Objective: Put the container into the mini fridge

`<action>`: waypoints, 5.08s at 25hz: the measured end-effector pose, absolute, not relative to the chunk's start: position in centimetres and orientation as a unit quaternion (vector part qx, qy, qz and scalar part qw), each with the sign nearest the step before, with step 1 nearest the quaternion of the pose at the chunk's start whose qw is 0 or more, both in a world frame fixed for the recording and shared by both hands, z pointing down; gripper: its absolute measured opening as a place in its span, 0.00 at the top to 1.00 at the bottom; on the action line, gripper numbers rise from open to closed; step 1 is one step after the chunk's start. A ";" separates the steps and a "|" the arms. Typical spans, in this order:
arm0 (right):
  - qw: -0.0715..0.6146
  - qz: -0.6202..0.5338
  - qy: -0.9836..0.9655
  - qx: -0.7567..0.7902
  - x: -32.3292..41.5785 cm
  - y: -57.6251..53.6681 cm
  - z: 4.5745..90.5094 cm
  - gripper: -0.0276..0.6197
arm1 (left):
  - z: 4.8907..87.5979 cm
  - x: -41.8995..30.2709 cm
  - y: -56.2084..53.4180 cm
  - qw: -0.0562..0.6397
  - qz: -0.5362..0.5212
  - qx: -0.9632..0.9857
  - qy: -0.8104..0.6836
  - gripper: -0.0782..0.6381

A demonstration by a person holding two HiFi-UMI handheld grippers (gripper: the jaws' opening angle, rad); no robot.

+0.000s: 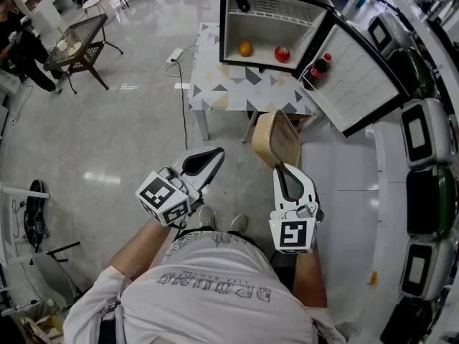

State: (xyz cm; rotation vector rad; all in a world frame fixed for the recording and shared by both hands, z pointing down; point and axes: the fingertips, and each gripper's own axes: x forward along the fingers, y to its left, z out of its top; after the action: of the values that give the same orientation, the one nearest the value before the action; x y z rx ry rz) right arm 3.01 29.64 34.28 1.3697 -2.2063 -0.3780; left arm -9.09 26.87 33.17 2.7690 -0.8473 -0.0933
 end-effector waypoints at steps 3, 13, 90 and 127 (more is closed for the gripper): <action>0.258 -0.136 -0.814 0.502 3.1 29.7 34.5 0.91 | 33.0 -8.8 26.9 0.121 -0.031 0.949 -0.290 0.88; 0.256 -0.133 -0.817 0.500 4.5 29.9 34.9 0.91 | 32.9 -7.2 27.1 0.117 -0.029 0.949 -0.290 0.88; 0.275 -0.127 -0.777 0.552 6.7 -5.0 34.5 0.91 | 33.5 -6.0 -8.6 0.080 -0.024 0.965 -0.249 0.88; 0.403 -0.237 -0.741 0.483 12.9 -19.6 32.4 0.91 | 34.1 -0.8 -16.5 0.089 -0.032 0.965 -0.246 0.88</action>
State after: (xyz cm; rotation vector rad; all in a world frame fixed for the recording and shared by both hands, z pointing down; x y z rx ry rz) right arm 12.91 -19.55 32.37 1.2208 -1.8713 -0.5978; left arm -0.82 -16.47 34.09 2.8702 -0.7313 -0.0940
